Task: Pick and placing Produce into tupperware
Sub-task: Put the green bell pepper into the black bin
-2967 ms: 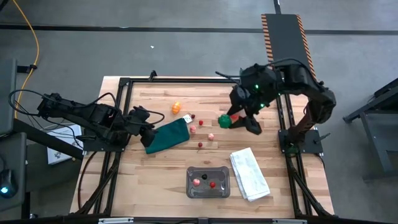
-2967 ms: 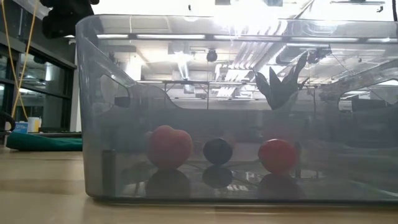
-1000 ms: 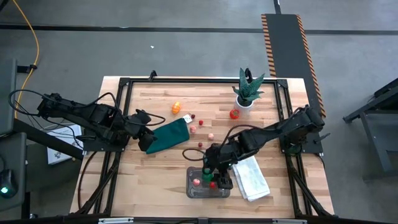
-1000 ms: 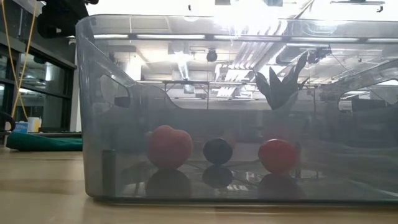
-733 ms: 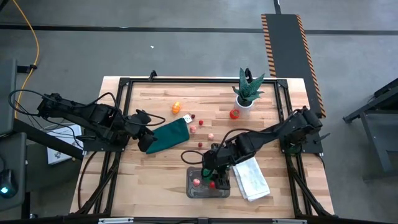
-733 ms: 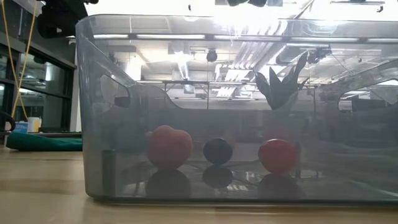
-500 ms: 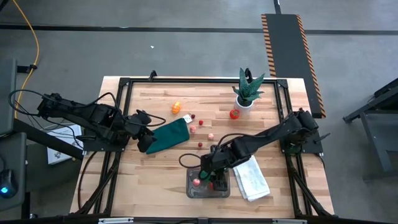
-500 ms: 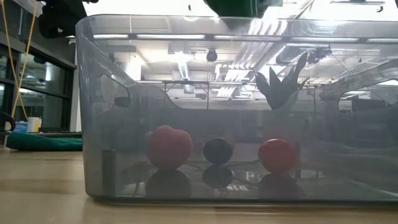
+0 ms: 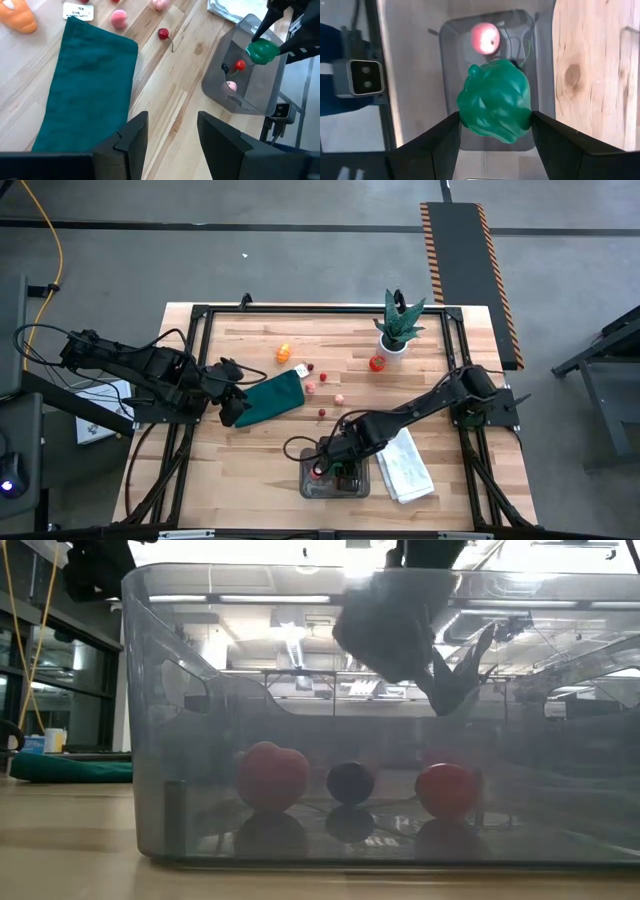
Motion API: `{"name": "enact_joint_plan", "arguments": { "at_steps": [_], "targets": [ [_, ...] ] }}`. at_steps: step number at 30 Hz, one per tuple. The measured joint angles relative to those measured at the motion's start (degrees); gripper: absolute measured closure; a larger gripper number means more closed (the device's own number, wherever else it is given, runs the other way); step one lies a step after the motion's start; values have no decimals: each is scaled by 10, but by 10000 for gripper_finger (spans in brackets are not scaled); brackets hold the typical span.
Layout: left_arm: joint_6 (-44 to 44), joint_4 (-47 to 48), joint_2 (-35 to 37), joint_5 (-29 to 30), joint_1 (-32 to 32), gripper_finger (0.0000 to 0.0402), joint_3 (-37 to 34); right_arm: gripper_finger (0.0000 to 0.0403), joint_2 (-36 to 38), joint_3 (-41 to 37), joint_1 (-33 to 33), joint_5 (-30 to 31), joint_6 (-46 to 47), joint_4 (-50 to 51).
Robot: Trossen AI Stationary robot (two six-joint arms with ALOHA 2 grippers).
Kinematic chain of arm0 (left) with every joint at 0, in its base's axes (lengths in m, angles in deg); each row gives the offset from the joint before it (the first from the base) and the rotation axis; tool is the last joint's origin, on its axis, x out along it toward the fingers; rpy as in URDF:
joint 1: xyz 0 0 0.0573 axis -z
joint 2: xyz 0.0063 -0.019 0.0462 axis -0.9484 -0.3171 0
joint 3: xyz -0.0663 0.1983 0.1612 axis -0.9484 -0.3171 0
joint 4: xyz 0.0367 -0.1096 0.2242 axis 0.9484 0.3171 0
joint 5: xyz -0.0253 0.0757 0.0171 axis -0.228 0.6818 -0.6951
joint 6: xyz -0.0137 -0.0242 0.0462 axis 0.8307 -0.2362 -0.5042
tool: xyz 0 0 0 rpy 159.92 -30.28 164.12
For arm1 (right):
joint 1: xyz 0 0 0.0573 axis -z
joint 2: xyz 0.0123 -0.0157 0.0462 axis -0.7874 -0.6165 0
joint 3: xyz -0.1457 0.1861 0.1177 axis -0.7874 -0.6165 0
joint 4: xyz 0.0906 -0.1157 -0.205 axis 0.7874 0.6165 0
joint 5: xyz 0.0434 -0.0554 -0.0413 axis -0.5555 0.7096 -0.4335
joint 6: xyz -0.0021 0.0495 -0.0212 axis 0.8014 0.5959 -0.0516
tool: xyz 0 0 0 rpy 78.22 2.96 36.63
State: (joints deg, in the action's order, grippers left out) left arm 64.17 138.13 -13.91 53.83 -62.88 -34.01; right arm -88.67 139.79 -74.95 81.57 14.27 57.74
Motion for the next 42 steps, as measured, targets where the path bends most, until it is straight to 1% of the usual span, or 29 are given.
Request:
{"name": "enact_joint_plan", "arguments": {
  "at_steps": [11,17,23,42],
  "targets": [
    [-3,16,0,0,0,243,0,181,-21,0,-17,13,70,14],
    [-3,18,0,0,0,243,0,181,-28,0,-21,18,115,39],
    [-3,21,0,0,0,243,0,181,-31,0,-22,21,152,37],
    [-3,25,0,0,0,243,0,181,-33,0,-22,24,227,41]
  ]
}}
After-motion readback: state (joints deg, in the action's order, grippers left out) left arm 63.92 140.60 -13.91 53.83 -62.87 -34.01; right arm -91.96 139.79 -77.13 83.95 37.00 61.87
